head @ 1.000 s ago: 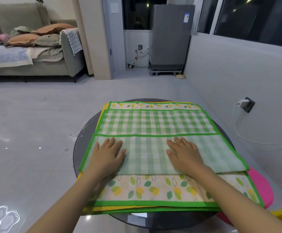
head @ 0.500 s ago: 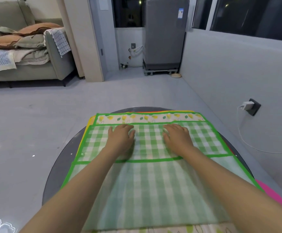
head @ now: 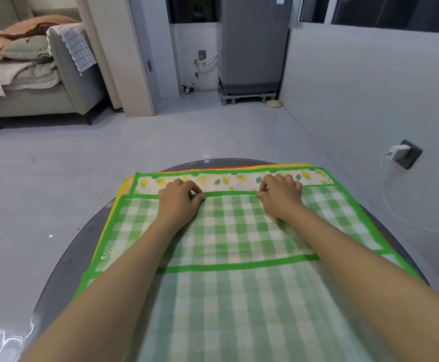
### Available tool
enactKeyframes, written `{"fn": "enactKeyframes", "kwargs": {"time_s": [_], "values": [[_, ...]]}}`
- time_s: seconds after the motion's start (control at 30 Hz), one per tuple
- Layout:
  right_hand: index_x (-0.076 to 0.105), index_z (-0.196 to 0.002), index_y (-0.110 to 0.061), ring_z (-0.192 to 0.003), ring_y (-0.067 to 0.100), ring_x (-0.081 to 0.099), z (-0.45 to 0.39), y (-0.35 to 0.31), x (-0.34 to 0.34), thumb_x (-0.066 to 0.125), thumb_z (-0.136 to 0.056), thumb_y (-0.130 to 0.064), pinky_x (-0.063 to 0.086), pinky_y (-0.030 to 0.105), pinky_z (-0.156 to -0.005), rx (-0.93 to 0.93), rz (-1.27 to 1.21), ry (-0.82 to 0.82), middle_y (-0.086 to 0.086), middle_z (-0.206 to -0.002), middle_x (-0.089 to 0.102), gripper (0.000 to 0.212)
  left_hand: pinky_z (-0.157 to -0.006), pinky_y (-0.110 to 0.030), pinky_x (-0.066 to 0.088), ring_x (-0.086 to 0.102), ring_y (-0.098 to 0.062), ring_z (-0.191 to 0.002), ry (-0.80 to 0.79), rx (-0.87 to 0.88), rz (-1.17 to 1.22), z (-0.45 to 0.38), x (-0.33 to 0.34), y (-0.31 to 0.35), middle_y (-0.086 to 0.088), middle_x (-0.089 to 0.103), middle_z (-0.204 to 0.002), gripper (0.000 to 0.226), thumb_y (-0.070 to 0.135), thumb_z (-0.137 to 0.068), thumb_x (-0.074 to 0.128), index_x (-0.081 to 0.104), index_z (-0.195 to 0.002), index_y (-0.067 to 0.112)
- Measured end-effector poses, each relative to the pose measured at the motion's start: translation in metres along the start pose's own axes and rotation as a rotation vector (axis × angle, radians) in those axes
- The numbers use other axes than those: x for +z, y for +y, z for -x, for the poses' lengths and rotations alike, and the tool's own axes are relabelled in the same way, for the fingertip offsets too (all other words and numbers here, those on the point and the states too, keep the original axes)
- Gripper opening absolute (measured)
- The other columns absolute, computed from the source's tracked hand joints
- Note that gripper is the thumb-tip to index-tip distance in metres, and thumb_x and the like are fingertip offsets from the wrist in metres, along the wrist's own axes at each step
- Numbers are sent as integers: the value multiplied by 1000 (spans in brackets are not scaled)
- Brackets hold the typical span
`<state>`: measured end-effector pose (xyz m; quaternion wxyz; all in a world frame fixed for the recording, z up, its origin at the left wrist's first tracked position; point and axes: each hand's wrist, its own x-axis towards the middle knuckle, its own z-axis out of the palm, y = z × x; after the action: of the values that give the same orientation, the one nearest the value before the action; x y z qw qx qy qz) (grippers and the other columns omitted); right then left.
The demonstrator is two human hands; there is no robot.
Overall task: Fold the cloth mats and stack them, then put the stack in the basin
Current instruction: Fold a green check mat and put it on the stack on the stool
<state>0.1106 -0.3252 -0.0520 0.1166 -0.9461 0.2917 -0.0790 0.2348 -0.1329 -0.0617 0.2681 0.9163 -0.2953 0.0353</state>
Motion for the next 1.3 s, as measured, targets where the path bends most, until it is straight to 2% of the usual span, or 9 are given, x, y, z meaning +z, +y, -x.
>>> {"fn": "enactKeyframes", "kwargs": {"time_s": [0.23, 0.33, 0.43, 0.57, 0.67, 0.73, 0.9, 1.1, 1.3], "values": [[46, -93, -20, -105, 24, 45, 31, -3, -24, 41, -95, -22, 26, 35, -89, -5, -37, -77, 1, -103, 56, 6, -83, -31, 25, 53, -19, -97, -31, -23, 129, 34, -29, 14, 3, 55, -92, 9, 32, -85, 65, 67, -79, 25], [43, -90, -19, -95, 21, 49, 58, -7, -56, 41, -95, -18, 18, 30, -84, -59, -181, 24, -5, -85, 55, 5, -92, -32, 30, 61, -14, -93, 16, 29, 197, 54, -63, 30, 12, 64, -84, 14, 30, -84, 67, 64, -71, 30], [49, -94, -19, -94, 18, 51, 90, -10, -95, 50, -93, -21, 13, 25, -77, -131, -244, 180, -6, -85, 55, 2, -102, -42, 35, 65, -12, -88, 72, 87, 241, 78, -103, 49, 13, 69, -78, 19, 31, -81, 71, 62, -64, 35], [62, -99, -21, -98, 17, 52, 140, -10, -139, 57, -90, -25, 14, 23, -78, -228, -196, 289, -7, -86, 59, 11, -102, -40, 32, 64, -11, -83, 120, 178, 180, 120, -153, 72, 9, 72, -76, 15, 33, -78, 73, 66, -66, 37], [67, -93, -22, -95, 14, 49, 178, -6, -158, 59, -89, -29, 14, 21, -80, -280, -153, 305, -10, -85, 62, 10, -95, -32, 38, 63, -8, -76, 87, 216, 153, 153, -178, 80, 14, 69, -70, 15, 35, -75, 76, 67, -64, 39], [68, -89, -24, -90, 10, 47, 203, -3, -165, 62, -88, -30, 14, 21, -81, -303, -150, 308, -18, -77, 55, 9, -79, -19, 40, 60, -1, -70, 53, 218, 145, 175, -187, 82, 24, 64, -63, 6, 36, -73, 78, 73, -69, 34], [70, -82, -26, -81, 7, 47, 263, 7, -161, 67, -83, -31, 15, 21, -77, -358, -128, 228, -25, -65, 49, 6, -64, -21, 44, 58, 0, -74, -76, 225, 106, 235, -192, 79, 39, 59, -76, 18, 35, -71, 79, 66, -63, 45], [70, -85, -27, -88, 7, 49, 316, 20, -119, 65, -85, -34, 36, 23, -79, -360, -143, 11, -21, -76, 55, 9, -62, -13, 41, 60, -5, -71, -211, 205, 36, 294, -160, 56, 19, 64, -72, 5, 37, -72, 78, 73, -70, 38], [70, -87, -27, -91, 8, 52, 334, 27, -75, 63, -86, -35, 44, 27, -82, -308, -161, -116, -13, -86, 61, 11, -65, -15, 43, 59, -4, -71, -323, 144, 26, 317, -128, 36, 15, 63, -73, 27, 31, -74, 76, 61, -58, 47]]}}
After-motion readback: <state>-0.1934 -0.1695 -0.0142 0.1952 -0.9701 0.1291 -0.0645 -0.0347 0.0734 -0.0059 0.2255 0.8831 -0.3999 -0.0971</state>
